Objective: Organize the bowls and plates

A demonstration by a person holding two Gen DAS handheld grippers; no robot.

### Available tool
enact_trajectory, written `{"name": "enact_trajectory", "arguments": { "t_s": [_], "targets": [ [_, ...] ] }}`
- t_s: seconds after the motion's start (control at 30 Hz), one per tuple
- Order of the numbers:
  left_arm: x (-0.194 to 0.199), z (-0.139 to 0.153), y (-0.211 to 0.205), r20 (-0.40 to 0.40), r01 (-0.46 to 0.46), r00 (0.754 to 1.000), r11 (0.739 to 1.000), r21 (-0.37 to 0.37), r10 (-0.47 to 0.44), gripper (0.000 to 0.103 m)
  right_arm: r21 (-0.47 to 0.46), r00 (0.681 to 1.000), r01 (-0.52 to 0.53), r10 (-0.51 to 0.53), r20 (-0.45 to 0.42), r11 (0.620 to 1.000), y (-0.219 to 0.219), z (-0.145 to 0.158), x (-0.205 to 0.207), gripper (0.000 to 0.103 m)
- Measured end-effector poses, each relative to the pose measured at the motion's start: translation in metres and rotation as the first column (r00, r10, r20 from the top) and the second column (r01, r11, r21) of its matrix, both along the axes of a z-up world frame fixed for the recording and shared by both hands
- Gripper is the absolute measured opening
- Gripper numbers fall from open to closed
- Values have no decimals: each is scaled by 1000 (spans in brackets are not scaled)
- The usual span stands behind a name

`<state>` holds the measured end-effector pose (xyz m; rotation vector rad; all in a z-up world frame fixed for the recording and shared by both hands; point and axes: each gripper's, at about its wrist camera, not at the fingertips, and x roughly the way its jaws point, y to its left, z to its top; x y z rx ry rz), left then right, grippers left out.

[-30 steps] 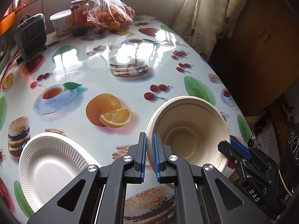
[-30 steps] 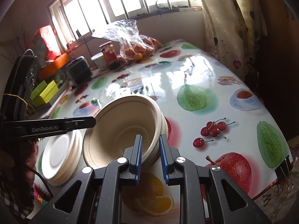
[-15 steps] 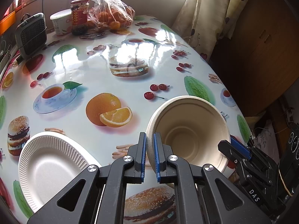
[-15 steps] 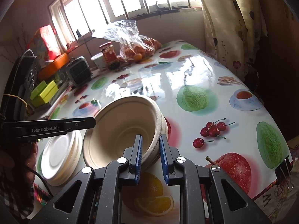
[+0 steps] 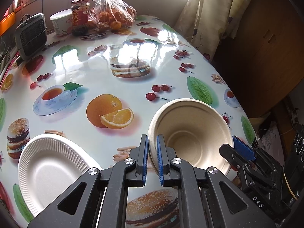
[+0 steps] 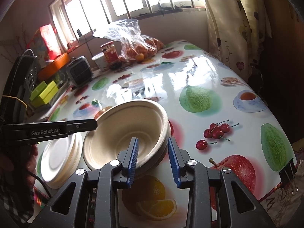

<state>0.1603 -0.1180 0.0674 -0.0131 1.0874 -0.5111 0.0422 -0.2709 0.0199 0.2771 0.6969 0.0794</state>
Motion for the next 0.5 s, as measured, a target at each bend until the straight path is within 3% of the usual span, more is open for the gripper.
{"name": "enact_trajectory", "arguments": {
  "t_s": [0.37, 0.5],
  "targets": [
    [-6, -3, 1, 32, -21, 999, 999, 27, 20, 34, -1, 1000, 3, -3, 3, 1000, -1, 1, 0, 45],
    [-10, -3, 3, 63, -28, 998, 999, 40, 26, 37, 5, 1000, 8, -8, 2, 1000, -2, 1, 2, 46]
  ]
}}
